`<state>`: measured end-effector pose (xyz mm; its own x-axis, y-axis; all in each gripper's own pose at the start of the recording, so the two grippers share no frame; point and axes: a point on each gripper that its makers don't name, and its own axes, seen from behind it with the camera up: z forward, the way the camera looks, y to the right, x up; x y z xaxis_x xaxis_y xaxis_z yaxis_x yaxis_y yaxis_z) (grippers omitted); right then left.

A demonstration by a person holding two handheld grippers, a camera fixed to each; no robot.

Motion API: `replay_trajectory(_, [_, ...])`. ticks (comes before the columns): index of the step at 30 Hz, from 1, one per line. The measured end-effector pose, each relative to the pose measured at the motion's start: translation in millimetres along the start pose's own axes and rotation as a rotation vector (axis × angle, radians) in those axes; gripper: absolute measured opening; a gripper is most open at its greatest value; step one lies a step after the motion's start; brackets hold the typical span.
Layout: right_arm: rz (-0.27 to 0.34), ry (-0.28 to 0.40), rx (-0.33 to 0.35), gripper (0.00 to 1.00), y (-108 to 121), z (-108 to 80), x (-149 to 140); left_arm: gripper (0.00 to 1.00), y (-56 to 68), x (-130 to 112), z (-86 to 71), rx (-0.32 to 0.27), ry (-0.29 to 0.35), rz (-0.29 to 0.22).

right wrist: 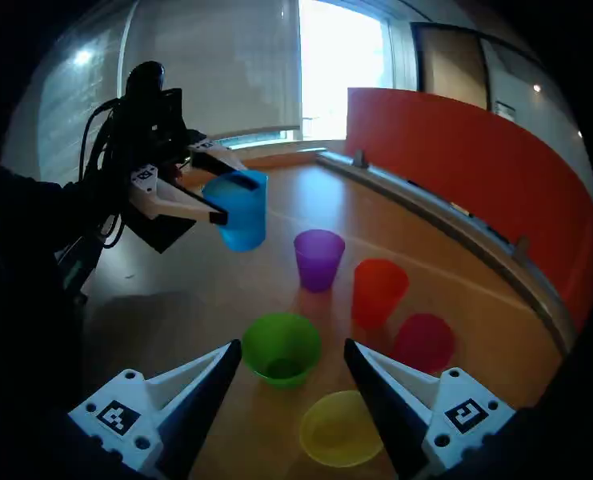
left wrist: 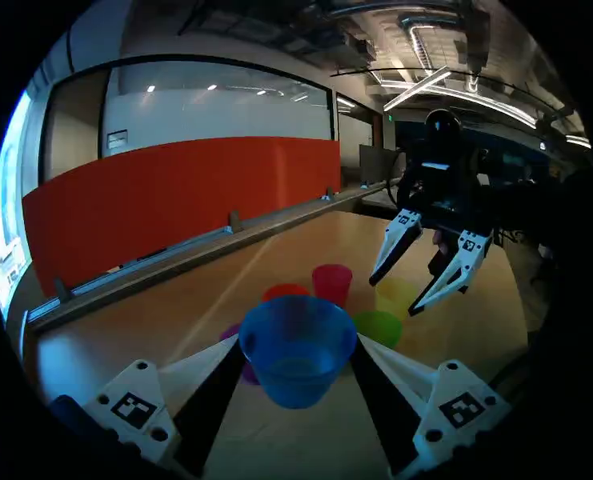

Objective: Pour water

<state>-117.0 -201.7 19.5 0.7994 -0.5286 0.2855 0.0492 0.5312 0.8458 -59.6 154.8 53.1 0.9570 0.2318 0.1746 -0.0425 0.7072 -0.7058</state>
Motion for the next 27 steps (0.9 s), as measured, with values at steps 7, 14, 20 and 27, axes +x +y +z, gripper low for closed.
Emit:
replay_trajectory(7, [-0.007,-0.02,0.014,0.99,-5,11.2,-7,0.87,-9.6,21,-10.6,0.036,0.046,0.009])
replay_trajectory(14, [-0.014,-0.044,0.022,0.99,-10,22.0,-15,0.86,-17.3,37,-21.3,0.058,0.087,0.011])
replay_trajectory(20, [-0.016,-0.058,0.021,0.99,-12,30.9,-19,0.87,-20.7,46,-26.2,0.073,0.101,0.021])
replay_trajectory(27, [-0.026,-0.068,0.019,1.0,-13,40.6,-22,0.87,-22.7,56,-32.1,0.085,0.122,0.02])
